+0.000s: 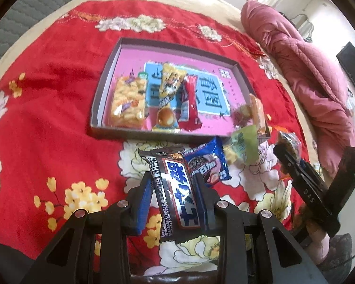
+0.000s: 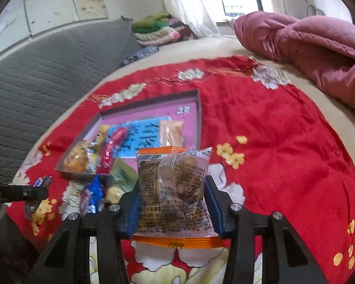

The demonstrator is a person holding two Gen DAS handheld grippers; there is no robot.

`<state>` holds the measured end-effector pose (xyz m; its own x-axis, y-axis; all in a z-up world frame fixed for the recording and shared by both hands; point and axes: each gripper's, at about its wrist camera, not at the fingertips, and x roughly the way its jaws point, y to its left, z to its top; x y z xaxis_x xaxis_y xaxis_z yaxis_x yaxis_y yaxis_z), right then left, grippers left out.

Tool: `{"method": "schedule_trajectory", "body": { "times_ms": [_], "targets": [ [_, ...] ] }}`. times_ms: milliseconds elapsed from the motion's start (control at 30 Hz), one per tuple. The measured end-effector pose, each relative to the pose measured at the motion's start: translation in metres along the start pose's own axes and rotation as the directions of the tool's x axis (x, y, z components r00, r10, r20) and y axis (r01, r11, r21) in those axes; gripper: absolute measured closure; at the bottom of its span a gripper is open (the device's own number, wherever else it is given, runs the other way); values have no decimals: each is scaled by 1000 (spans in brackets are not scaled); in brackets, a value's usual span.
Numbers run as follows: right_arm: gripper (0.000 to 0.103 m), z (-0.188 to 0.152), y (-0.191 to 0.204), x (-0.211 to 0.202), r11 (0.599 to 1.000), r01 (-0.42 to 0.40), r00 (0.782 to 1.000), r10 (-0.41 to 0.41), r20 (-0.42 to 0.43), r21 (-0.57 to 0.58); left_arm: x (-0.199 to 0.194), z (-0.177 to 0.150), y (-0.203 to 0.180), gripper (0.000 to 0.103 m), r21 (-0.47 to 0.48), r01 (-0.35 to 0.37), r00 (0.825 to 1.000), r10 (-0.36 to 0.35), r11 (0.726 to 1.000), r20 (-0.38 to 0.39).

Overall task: Organize snacks
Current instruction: 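Carry the chocolate bar in the left tool while the right tool carries the cookie bag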

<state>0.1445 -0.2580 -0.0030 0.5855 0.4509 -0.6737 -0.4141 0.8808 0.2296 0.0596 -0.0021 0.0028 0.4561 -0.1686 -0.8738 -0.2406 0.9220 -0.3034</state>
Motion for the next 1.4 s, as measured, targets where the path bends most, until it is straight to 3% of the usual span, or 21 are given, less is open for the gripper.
{"method": "schedule_trajectory", "body": {
  "times_ms": [567,1400],
  "targets": [
    [55,14,15,-5,996,-78,992,81,96,-32,-7,29,16,68,-47,-14,996,18,999,83],
    [55,41,26,11,995,-93,981,95,171,-16,1,66,7,68,-46,13,988,-6,999,155]
  ]
}}
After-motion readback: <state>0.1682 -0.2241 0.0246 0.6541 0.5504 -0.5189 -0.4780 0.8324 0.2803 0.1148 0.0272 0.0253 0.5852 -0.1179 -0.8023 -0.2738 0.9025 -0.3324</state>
